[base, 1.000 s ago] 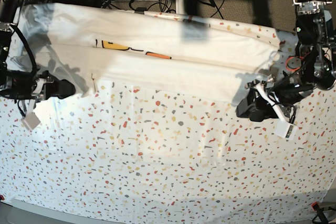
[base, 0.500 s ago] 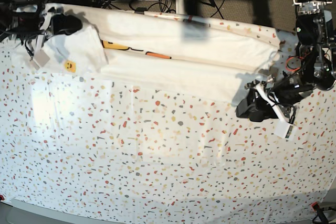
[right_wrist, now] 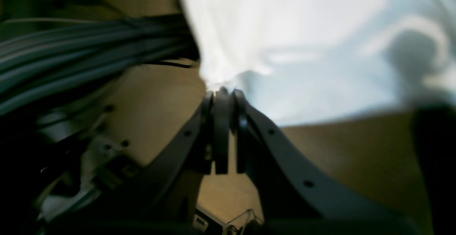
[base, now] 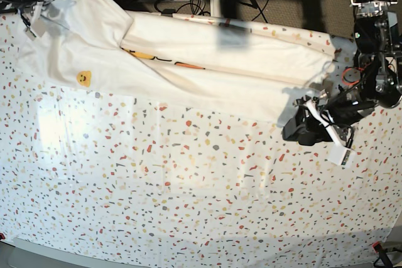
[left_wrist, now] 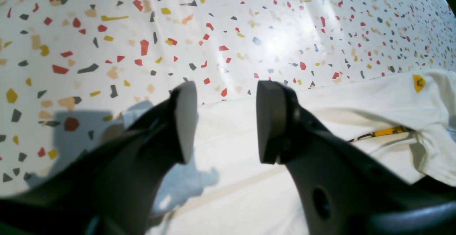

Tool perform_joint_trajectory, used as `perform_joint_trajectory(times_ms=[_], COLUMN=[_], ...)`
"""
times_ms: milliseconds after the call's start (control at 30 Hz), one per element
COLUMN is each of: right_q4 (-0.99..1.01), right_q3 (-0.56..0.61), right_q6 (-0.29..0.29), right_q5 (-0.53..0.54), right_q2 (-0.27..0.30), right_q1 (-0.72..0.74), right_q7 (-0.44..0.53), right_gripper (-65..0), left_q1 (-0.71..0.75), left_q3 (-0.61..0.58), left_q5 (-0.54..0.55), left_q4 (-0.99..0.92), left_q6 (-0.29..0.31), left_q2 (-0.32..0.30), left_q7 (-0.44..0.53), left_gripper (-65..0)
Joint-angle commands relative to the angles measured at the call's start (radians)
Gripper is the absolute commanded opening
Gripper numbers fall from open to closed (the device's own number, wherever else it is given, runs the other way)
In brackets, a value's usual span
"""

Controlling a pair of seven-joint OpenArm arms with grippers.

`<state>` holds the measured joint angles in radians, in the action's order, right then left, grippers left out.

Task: Fold the T-shirt properly
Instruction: 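Grasp the shirt end with the right gripper and fold it over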

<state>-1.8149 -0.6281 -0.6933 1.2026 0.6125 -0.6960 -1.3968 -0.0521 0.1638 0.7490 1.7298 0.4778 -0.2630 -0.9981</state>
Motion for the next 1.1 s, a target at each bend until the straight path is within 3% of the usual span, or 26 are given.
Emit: perform_joint_trajectory(times_ms=[0,333,900,1067], right_q4=[-0.014,-0.014,-0.014,-0.013], right_q3=[-0.032,-0.228,-0.231,-0.231], right_q6=[-0.005,-0.005,-0.005,-0.005], right_q5=[-0.008,-0.052,-0.041,-0.126], right_q2=[0.019,0.019,0.016,0.016], right_q1=[-0.003,-0.003,-0.002,0.019], right_q7=[0.001,0.001,0.001,0.187], right_gripper=[-65.0,-65.0,-65.0,-65.0], left_q1=[-0.017,-0.017,-0.017,-0.017], left_q3=[0.006,0.006,0.006,0.006], left_q5=[0.018,0.018,0.018,0.018], left_q4=[0.017,0.017,0.017,0.017], left_q6=[0.004,0.004,0.004,0.004], left_q2=[-0.009,-0.009,-0.009,-0.009], left_q7=[0.019,0.019,0.019,0.019], left_gripper=[-38.3,-38.4,-38.4,-38.3])
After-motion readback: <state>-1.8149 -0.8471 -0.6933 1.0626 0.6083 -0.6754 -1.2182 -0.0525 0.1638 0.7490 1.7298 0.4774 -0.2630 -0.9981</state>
